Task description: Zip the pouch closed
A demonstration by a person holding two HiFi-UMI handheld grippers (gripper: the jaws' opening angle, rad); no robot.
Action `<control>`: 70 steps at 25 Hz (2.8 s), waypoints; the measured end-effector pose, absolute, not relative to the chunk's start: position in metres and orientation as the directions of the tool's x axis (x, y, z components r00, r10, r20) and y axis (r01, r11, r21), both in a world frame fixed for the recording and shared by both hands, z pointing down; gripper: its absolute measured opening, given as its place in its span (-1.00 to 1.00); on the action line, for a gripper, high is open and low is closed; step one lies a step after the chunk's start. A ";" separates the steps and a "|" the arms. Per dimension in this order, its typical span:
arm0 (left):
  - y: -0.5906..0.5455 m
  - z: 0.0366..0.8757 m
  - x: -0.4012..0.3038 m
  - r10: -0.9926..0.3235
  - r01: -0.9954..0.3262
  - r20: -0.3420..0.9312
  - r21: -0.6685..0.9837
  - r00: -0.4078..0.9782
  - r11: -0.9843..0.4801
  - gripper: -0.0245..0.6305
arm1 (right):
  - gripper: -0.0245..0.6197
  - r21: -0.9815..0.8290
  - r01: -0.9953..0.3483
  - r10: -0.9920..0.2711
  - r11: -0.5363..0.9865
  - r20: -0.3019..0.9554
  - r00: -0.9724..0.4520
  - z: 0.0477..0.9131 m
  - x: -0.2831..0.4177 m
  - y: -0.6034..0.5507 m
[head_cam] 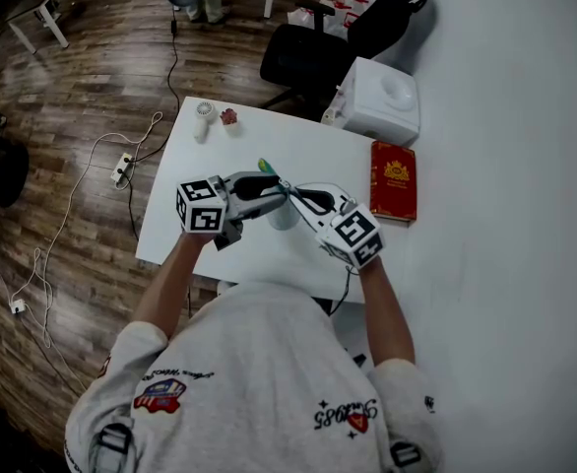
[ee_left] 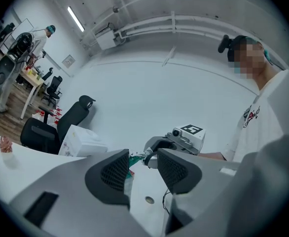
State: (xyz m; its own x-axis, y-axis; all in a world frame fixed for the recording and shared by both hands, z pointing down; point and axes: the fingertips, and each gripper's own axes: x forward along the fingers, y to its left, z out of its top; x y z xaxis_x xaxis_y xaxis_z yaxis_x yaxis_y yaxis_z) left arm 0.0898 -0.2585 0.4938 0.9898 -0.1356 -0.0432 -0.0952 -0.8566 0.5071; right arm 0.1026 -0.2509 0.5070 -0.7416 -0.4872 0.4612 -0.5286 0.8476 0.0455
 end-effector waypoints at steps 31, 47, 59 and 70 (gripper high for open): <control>-0.239 0.501 0.092 -0.211 -0.226 0.138 0.110 0.968 -0.968 -0.50 | -0.85 0.003 -0.541 -0.471 0.841 0.496 -0.730 0.527 0.098 -0.242; -0.231 0.517 0.098 -0.285 -0.167 0.359 -0.326 0.889 -0.930 -0.60 | -0.85 -0.013 -0.508 -0.425 0.861 0.530 -0.734 0.533 0.098 -0.234; -0.215 0.539 0.105 -0.226 -0.008 0.481 -0.412 0.847 -0.911 -0.73 | -0.85 -0.005 -0.476 -0.377 0.879 0.602 -0.704 0.552 0.100 -0.223; -0.186 0.568 0.104 -0.094 0.276 0.651 -0.442 0.753 -0.853 -0.76 | -0.85 -0.042 -0.368 -0.235 0.929 0.701 -0.674 0.579 0.094 -0.196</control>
